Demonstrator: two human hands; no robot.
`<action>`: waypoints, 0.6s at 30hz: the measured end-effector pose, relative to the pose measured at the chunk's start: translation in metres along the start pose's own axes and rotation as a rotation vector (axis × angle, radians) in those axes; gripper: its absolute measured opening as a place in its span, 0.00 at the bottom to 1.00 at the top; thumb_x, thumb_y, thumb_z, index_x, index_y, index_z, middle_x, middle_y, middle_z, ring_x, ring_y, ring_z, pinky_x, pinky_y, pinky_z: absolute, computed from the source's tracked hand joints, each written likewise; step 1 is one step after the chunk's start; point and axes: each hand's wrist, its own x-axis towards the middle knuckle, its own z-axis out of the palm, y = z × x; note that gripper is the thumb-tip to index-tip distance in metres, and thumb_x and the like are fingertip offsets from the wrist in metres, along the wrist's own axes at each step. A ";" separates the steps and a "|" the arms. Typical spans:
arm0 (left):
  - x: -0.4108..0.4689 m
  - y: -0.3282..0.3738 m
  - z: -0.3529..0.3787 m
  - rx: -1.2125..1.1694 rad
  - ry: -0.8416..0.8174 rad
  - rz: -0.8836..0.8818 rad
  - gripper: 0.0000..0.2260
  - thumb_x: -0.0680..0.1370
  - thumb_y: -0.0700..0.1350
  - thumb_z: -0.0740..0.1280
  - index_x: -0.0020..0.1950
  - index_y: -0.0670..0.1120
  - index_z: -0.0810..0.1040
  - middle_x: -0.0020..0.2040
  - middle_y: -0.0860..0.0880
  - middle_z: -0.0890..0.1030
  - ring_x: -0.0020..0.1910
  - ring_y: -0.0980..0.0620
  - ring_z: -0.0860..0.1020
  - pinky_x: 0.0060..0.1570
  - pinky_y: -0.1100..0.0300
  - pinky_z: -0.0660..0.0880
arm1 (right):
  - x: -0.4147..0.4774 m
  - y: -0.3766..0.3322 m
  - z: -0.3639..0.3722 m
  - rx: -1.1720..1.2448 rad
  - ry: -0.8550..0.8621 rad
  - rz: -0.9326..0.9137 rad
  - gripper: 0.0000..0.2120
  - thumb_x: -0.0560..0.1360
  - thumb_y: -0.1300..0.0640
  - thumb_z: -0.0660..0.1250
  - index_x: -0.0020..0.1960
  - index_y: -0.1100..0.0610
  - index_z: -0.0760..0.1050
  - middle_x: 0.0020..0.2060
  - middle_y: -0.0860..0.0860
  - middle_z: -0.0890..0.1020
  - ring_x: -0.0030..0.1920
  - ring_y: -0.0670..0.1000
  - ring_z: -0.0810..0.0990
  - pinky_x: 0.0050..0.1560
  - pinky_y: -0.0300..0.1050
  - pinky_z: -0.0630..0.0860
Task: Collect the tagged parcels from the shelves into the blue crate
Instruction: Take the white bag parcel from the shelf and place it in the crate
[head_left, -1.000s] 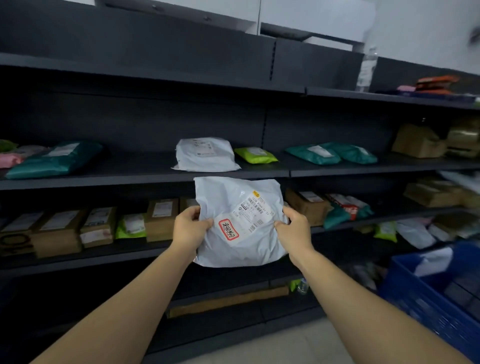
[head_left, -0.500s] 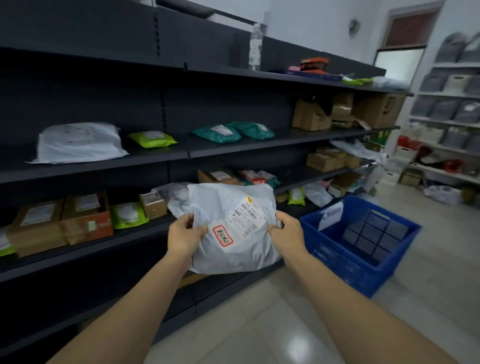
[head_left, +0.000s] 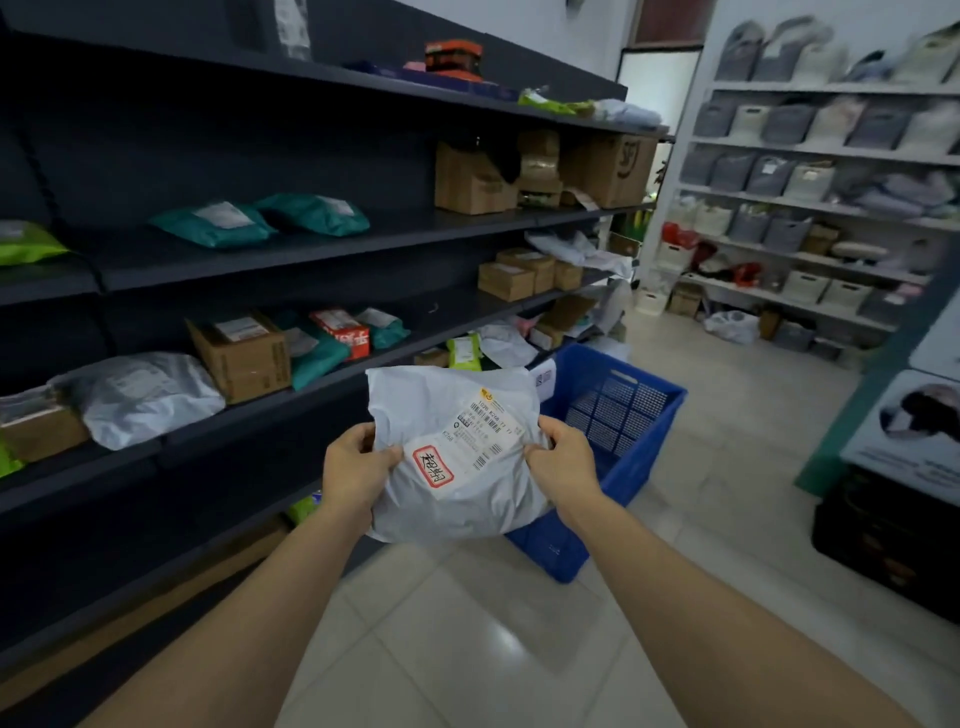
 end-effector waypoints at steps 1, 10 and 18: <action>0.005 -0.001 0.017 0.005 -0.014 -0.001 0.12 0.75 0.35 0.68 0.58 0.44 0.79 0.52 0.47 0.81 0.51 0.47 0.80 0.54 0.49 0.78 | 0.011 0.008 -0.010 0.009 0.005 0.012 0.16 0.76 0.69 0.59 0.50 0.52 0.80 0.41 0.44 0.81 0.48 0.51 0.80 0.54 0.50 0.78; 0.077 -0.016 0.163 0.004 -0.110 -0.052 0.13 0.76 0.35 0.68 0.59 0.43 0.79 0.53 0.45 0.82 0.52 0.45 0.80 0.57 0.45 0.77 | 0.126 0.076 -0.079 0.024 0.065 0.091 0.18 0.76 0.68 0.61 0.44 0.46 0.78 0.41 0.43 0.82 0.47 0.48 0.80 0.51 0.48 0.79; 0.159 -0.022 0.288 0.033 -0.156 -0.077 0.13 0.75 0.34 0.68 0.59 0.43 0.78 0.55 0.44 0.81 0.52 0.45 0.80 0.56 0.47 0.77 | 0.253 0.121 -0.131 0.040 0.062 0.185 0.15 0.76 0.67 0.62 0.52 0.50 0.81 0.45 0.45 0.83 0.49 0.50 0.81 0.55 0.53 0.79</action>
